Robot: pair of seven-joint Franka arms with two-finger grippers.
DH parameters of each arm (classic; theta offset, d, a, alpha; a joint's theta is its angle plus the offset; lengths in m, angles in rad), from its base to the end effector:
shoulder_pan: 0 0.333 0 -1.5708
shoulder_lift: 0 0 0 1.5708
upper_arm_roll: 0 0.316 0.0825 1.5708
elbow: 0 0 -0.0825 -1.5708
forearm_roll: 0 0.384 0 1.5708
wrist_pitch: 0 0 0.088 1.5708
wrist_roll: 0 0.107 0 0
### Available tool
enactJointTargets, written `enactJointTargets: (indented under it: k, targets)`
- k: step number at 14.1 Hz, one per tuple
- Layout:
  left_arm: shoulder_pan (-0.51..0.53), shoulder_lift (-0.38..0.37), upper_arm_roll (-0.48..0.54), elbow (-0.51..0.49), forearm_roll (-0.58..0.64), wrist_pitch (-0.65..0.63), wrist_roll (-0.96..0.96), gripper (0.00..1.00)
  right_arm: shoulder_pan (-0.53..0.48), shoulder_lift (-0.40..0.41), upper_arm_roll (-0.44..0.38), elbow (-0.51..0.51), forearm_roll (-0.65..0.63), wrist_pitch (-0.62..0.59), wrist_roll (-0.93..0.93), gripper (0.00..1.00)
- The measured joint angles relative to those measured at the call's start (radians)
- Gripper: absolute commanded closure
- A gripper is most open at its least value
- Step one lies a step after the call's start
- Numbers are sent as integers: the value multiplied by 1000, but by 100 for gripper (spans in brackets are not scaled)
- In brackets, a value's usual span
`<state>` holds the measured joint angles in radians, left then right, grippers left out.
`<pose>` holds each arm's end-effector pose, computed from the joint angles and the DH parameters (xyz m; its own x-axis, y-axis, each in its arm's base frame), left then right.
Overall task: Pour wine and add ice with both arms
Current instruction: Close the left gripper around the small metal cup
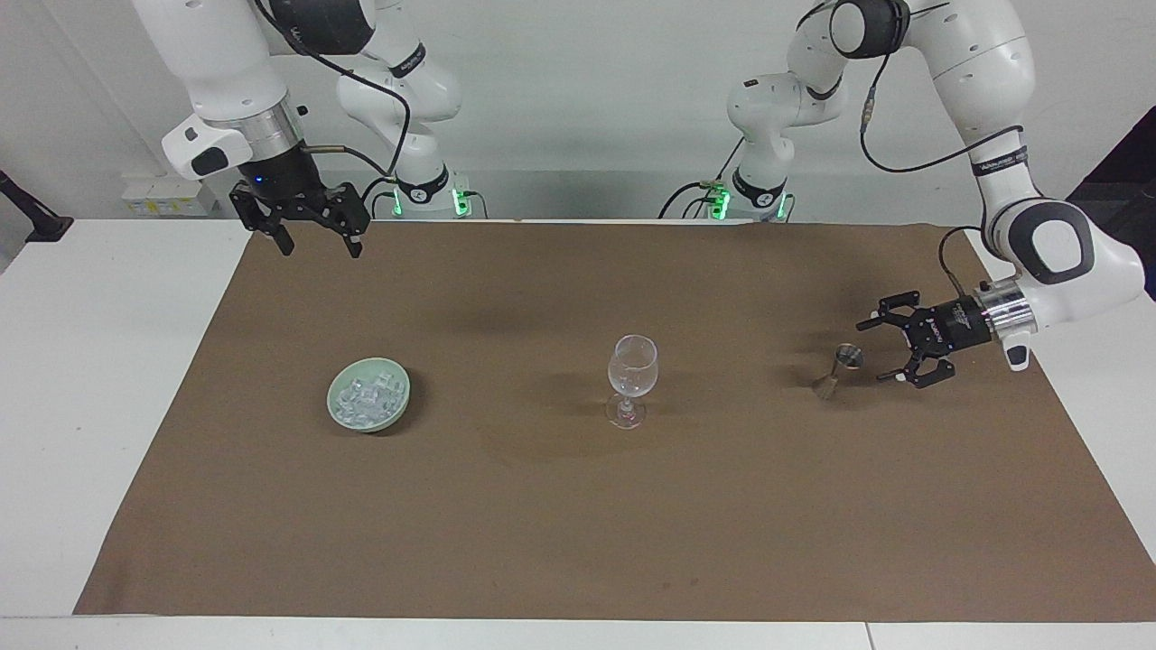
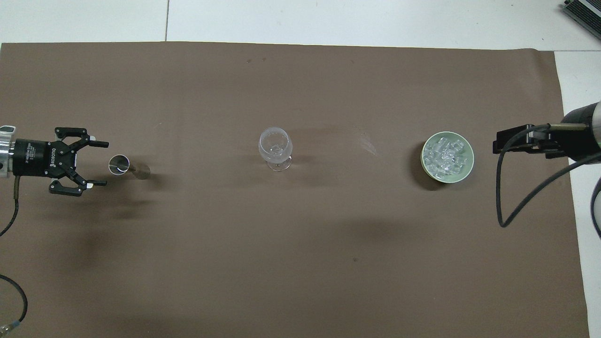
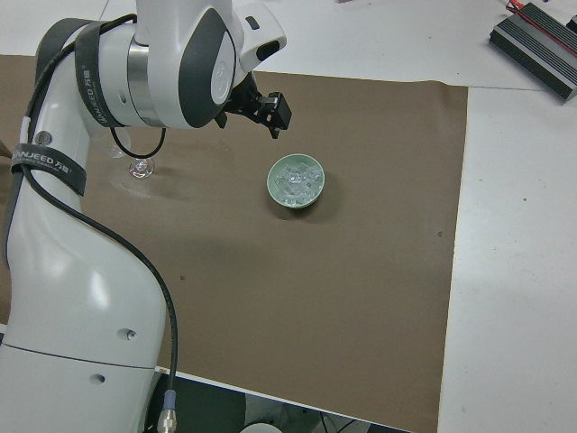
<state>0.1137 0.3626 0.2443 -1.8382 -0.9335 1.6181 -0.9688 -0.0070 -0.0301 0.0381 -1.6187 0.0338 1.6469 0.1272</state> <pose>0.5809 0.1192 0.3342 -0.1163 0.5779 -0.8078 0.9926 0.0389 -0.1151 0.5521 0.0209 0.6253 0.9937 -0.0984 0.0536 -0.0964 -0.9946 -0.0398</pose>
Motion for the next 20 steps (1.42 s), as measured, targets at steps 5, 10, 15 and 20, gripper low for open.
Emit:
enactJointTargets:
  k: [5,10,15,20]
  targets:
    - [2,62,0,-11,-46,0,114,0,0,0,0,0,0,0,0,0]
    - [8,67,0,-47,-85,0,202,0,0,0,0,0,0,0,0,0]
    - [9,67,-2,-73,-112,0,268,0,0,0,0,0,0,0,0,0]
    - [9,67,-2,-95,-117,3,310,0,0,0,0,0,0,0,0,0]
